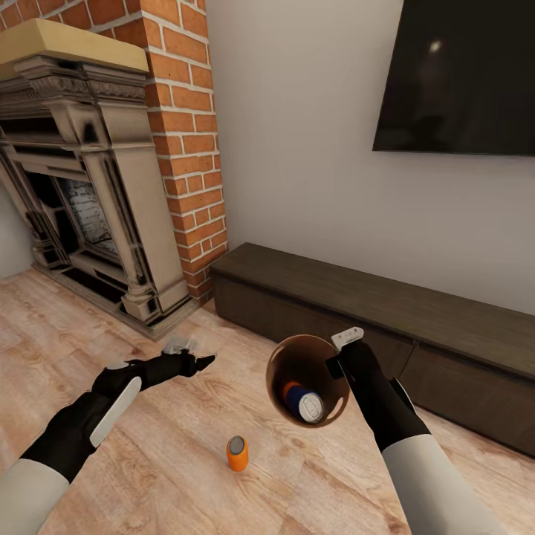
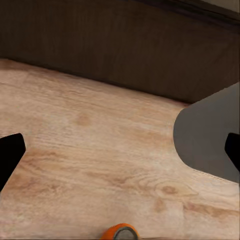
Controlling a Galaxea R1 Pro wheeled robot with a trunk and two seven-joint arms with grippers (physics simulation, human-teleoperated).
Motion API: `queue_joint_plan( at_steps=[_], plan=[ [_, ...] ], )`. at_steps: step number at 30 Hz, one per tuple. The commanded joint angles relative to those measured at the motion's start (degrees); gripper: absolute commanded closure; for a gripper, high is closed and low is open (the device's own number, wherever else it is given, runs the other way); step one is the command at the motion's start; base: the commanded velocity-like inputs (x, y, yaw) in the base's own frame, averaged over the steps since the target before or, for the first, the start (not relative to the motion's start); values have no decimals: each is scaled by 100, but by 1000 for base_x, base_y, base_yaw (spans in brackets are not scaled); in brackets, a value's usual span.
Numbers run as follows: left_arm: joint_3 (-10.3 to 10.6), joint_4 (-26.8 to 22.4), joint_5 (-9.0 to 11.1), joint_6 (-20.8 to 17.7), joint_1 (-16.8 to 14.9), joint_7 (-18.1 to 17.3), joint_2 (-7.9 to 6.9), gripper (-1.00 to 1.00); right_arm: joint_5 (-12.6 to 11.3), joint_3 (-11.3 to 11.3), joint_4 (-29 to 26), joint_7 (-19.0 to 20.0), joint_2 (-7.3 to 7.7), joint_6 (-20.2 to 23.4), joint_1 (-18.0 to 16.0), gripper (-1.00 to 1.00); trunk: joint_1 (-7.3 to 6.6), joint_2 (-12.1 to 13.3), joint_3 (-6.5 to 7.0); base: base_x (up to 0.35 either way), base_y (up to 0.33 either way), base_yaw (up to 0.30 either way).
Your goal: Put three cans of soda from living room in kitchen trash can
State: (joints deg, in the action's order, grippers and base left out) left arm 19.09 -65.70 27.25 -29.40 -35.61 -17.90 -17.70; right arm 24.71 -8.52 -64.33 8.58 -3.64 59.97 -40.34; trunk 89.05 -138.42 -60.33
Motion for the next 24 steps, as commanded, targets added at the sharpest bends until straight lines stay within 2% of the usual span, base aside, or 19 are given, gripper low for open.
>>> queue_joint_plan(
  at_steps=[1,4,6,8,10,14,18,19,24],
  plan=[
    [0,153,2,115,7,-1,1,-100,-66,10,-5,30,2,3,0,100,-1,-1,1,0,0,0],
    [10,640,-9,578,27,-6,0,-100,-78,203,-37,69,9,3,7,100,-1,-1,1,0,0,0],
    [20,964,-14,963,41,-6,-3,-100,-88,531,-132,101,29,3,12,100,-1,-1,1,0,0,0],
    [25,1110,-15,1134,47,-5,-4,-100,-93,671,-172,130,57,3,17,100,-1,-1,1,0,0,0],
    [31,1258,-16,1332,60,-4,-5,-100,-96,768,-200,207,111,3,35,100,-1,-1,1,0,0,0],
    [53,1969,-14,2172,99,-3,24,-100,-88,918,-378,745,354,3,219,100,-1,-1,1,0,0,0],
    [62,2356,-11,2597,105,2,41,-100,-94,956,-516,896,518,3,428,100,-1,-1,1,0,0,0],
    [67,2494,-12,2796,110,20,60,-100,-107,1383,-542,1004,562,-235,619,100,-1,-1,1,0,0,0],
    [68,2529,-16,2901,173,23,67,-100,-88,1768,-538,1272,603,-468,758,100,-1,-1,1,0,0,0]
  ],
)
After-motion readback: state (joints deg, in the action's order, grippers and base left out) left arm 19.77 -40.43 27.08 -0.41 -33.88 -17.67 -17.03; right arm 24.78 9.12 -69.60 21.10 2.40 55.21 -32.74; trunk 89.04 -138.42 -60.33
